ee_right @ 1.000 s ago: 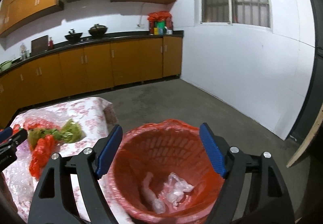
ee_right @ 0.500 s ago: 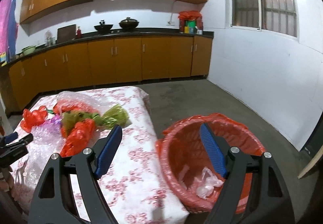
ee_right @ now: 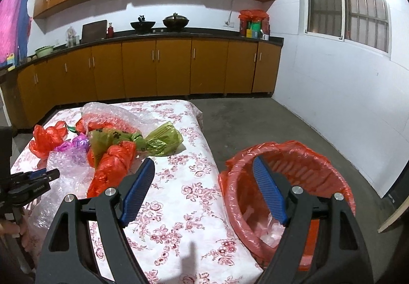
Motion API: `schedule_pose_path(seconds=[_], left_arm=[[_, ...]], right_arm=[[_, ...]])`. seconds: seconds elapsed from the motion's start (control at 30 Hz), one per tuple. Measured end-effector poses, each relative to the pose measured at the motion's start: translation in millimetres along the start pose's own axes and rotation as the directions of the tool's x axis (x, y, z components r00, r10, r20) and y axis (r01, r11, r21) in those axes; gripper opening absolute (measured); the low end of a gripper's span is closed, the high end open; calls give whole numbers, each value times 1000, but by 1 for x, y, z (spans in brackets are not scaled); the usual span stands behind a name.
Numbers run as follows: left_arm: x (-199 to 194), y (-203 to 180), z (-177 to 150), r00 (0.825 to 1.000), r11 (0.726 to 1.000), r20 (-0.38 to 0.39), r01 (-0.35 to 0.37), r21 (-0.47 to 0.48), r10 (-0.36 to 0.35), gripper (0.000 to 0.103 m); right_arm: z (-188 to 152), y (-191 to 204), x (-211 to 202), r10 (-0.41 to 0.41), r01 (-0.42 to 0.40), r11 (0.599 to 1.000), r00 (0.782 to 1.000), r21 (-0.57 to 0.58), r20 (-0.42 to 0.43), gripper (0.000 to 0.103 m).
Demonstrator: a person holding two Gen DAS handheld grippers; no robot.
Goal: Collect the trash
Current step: 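Grasp the bubble wrap with the left tool while the right tool grasps a red bag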
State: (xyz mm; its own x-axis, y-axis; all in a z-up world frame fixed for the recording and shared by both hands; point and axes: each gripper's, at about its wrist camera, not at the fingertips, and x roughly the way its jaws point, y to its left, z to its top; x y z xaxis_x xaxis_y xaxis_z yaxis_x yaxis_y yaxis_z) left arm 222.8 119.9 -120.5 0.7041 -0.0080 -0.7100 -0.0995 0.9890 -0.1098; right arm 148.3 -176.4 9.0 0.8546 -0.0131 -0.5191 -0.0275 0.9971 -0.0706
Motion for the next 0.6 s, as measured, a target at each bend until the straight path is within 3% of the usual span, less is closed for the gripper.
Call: schedule_pose_path(seconds=[0.03,0.1,0.6], left_arm=[[-1,0,0,1000,1000,4,2,1,-2,12],[-4,2,1,1000,1000,21,-3,4,3,7],[-68,16,17,987,1000,158,-3,4,2,5]], right_arm=[[0,2,1,1,-1,1000,1000,-2,0,79],[0,5,1,5,-5,1000,1000,-10,1,79],[6,46,15,84,-84,994,996,-64,-1,79]])
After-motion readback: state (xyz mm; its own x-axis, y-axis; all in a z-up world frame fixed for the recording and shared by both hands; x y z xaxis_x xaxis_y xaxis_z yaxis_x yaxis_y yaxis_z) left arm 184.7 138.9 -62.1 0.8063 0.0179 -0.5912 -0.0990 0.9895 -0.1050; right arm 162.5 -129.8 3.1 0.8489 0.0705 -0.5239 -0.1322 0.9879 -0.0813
